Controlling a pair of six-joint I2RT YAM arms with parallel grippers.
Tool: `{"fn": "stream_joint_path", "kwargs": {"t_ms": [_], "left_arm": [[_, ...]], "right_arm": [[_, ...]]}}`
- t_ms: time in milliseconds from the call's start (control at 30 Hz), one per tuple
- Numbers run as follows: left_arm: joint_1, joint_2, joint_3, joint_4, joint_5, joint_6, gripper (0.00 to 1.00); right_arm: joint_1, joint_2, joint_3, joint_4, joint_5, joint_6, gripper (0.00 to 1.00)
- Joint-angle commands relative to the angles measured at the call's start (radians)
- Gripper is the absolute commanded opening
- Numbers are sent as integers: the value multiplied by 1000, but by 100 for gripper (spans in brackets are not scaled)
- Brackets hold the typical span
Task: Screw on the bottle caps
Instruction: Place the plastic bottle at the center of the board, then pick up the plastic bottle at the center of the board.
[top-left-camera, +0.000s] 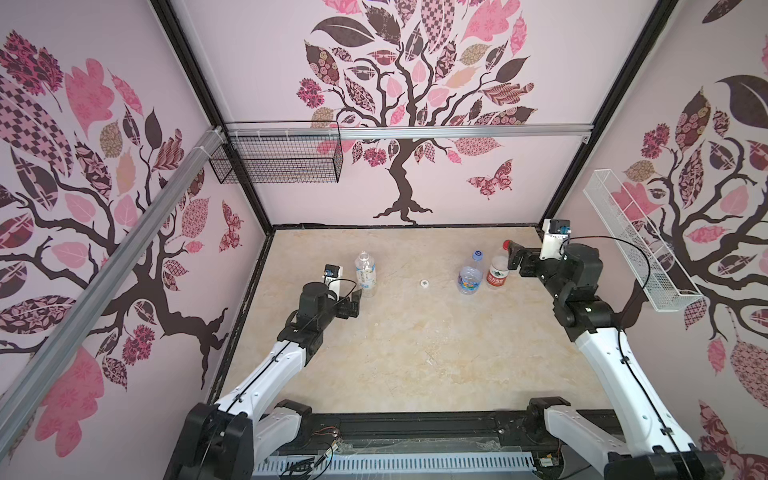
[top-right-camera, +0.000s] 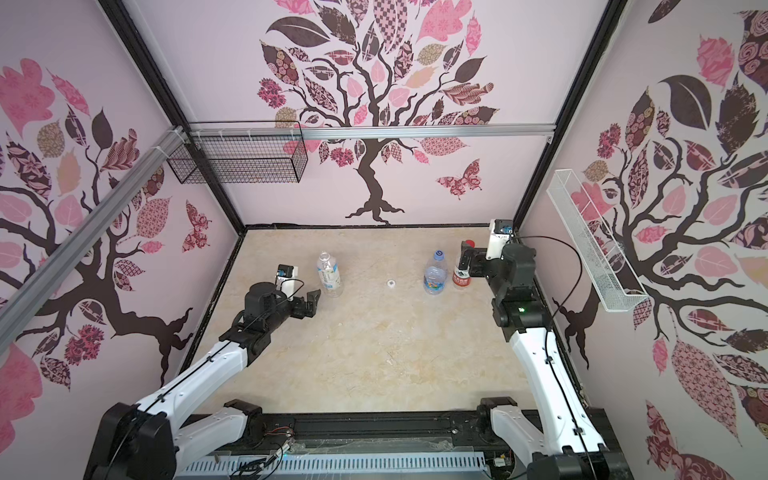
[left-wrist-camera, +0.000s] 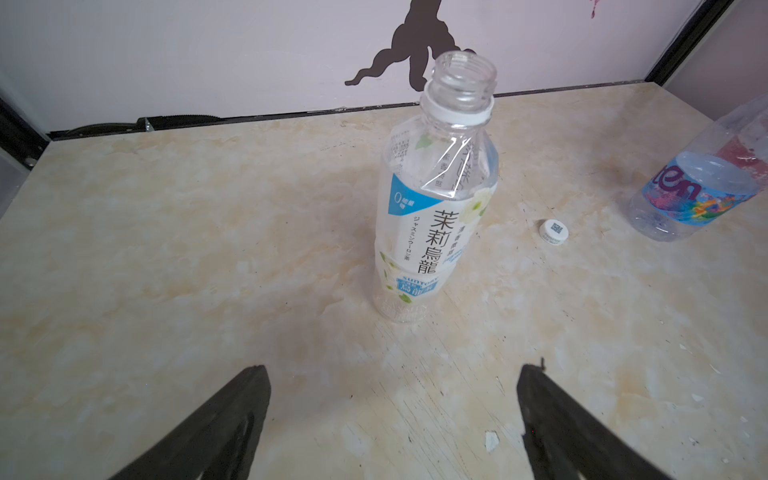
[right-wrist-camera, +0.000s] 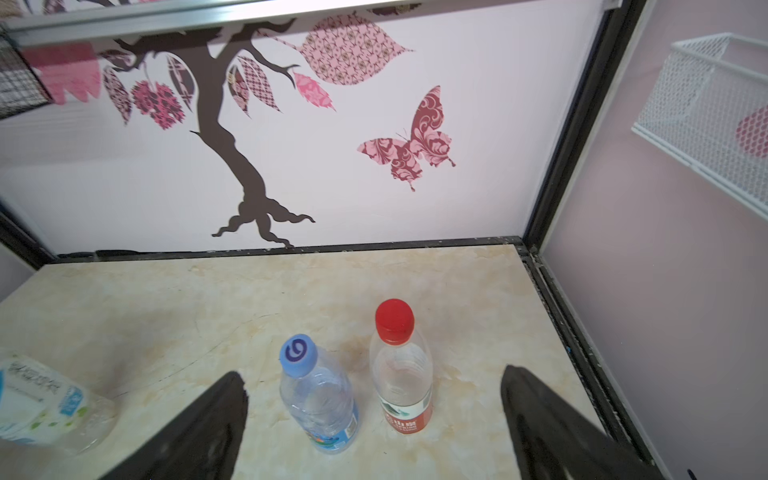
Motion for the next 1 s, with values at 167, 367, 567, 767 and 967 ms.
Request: {"fn": "stream_joint_path", "kwargs": {"t_ms": [167,367,567,767,967], "left_arm": [[-1,272,-17,610,151,65,98],[1,446,39,773,114,68,97],[1,612,51,970,139,86,91],[2,639,97,961,162,115,80],[3,624,94,974,234,160,69]], "right_arm": [[41,-51,45,-99,-71,-41,99],[91,-71,46,-114,-90,-54,99],[128,-70,70,-136,-99,-113,99],[133,-64,76,-152,-130,-135,98],[150,-53,98,-193,-175,-194,96]]}}
